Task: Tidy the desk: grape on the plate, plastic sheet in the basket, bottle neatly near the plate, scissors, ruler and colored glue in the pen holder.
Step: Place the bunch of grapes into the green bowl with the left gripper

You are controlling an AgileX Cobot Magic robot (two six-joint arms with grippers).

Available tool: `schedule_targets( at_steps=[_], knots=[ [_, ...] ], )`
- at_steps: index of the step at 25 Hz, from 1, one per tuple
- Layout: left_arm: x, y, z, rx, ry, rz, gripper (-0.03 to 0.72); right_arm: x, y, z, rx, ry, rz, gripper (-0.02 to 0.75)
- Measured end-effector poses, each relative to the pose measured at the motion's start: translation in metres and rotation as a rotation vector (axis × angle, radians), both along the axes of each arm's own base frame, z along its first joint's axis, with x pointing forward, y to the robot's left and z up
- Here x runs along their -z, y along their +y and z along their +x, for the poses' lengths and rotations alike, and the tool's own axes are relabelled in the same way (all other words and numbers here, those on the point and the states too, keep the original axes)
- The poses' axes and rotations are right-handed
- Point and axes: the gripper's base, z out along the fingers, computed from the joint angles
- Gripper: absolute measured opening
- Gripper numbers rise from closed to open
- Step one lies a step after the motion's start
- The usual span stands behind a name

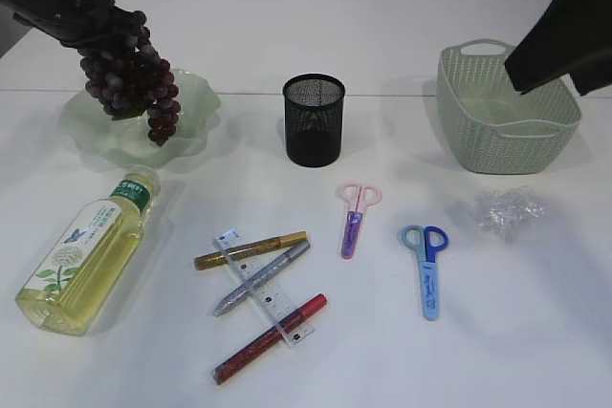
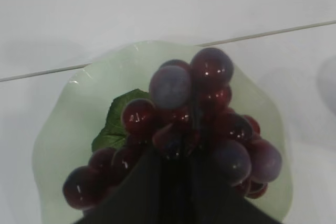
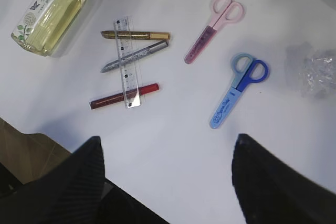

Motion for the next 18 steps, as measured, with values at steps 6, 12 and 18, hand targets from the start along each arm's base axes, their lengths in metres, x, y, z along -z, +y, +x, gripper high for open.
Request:
schedule_targets(
  at_steps=[6, 12, 18],
  knots=[
    [0.012, 0.001, 0.005, -0.018, 0.007, -0.009, 0.041, 0.000, 0.000, 0.000, -0.001, 0.002, 0.000, 0.585],
    [0.016, 0.002, 0.007, -0.024, 0.009, -0.012, 0.043, 0.000, 0.000, 0.000, -0.001, 0.002, 0.000, 0.585],
    [0.015, 0.002, 0.007, -0.027, -0.001, -0.015, 0.062, 0.000, 0.000, 0.000, -0.001, 0.002, 0.000, 0.585]
  ],
)
